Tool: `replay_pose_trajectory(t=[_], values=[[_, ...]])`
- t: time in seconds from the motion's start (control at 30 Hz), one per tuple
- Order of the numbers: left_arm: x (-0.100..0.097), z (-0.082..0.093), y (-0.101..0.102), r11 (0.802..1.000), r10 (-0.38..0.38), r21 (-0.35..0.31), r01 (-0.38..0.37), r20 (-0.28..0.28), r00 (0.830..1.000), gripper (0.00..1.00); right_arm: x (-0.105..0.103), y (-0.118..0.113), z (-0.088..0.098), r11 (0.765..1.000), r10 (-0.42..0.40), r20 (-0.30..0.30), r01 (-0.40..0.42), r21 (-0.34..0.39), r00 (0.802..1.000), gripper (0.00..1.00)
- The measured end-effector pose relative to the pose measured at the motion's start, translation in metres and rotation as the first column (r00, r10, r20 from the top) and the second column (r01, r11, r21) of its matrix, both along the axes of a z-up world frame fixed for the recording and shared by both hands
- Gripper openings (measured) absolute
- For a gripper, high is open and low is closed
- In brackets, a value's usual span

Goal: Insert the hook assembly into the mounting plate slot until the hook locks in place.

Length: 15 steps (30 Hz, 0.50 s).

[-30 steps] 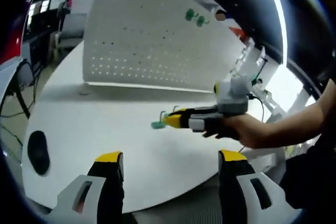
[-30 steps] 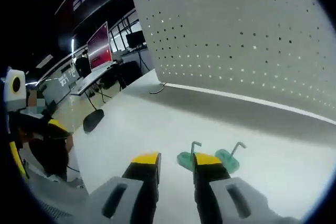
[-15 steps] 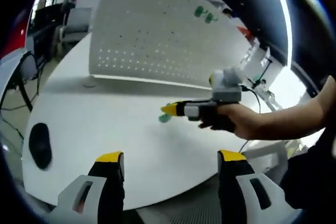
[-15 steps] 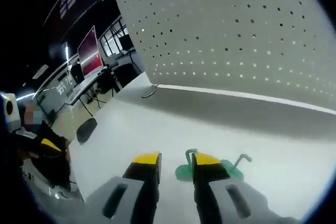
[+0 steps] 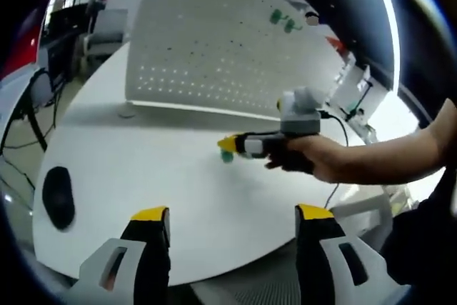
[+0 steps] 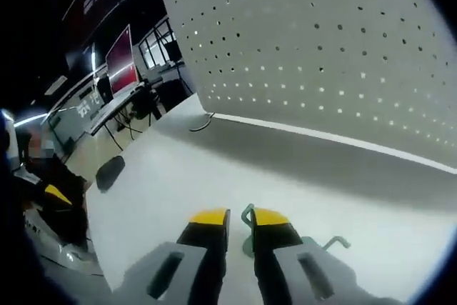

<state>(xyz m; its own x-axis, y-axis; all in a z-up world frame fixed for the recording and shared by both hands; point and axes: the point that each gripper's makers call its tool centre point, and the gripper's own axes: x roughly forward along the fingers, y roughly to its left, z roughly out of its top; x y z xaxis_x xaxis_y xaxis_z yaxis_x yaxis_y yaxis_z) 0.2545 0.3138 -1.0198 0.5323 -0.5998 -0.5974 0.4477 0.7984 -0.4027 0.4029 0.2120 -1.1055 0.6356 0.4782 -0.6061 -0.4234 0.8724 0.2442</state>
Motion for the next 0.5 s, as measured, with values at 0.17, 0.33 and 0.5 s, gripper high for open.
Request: replay_pose_trajectory(t=[0.17, 0.33, 0.5], values=[[-0.001, 0.001, 0.000, 1.000, 0.004, -0.003, -0.004, -0.001, 1.000, 0.72, 0.003, -0.003, 0.002, 1.000, -0.009, 0.000, 0.009, -0.002, 1.000, 0.05], [-0.003, 0.000, -0.004, 1.000, -0.003, -0.006, 0.003, -0.007, 1.000, 0.72, 0.004, -0.005, 0.003, 1.000, -0.016, -0.007, 0.016, 0.012, 1.000, 0.02], [-0.003, 0.000, -0.005, 1.000, -0.009, -0.005, 0.009, -0.004, 1.000, 0.72, 0.003, -0.011, 0.011, 1.000, -0.018, 0.017, 0.017, 0.007, 1.000, 0.00]])
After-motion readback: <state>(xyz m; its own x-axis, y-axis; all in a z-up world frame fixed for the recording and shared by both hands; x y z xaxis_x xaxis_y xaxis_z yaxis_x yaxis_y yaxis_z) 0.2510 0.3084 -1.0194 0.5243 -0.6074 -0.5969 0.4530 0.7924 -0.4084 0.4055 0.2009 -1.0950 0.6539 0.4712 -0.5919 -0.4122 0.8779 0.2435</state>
